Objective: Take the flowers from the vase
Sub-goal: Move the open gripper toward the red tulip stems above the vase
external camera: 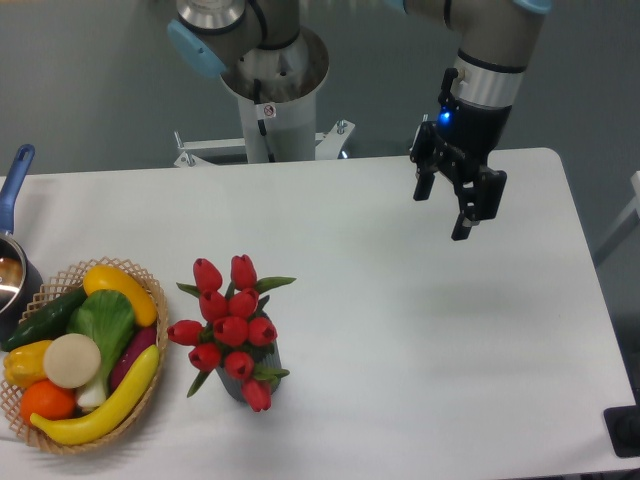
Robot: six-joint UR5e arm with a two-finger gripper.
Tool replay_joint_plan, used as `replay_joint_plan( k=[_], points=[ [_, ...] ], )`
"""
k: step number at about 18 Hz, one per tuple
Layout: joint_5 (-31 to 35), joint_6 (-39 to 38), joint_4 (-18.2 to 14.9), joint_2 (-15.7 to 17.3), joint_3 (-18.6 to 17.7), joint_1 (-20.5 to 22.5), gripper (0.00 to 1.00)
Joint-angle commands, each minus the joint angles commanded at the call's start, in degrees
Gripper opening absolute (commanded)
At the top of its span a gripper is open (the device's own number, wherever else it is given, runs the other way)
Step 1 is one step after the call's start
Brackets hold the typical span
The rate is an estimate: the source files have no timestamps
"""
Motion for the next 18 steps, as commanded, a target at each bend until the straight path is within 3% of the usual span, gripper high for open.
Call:
replay_joint_plan(
  k=[5, 13, 18],
  points=[
    [-0.2, -0.2, 4.0, 1.2, -3.2, -0.3, 1.0],
    [-1.1, -4.7, 4.1, 1.2, -3.8, -0.5, 1.0],
    [-2.0, -12.6, 4.1, 0.6, -3.9, -1.3, 1.0]
  ],
)
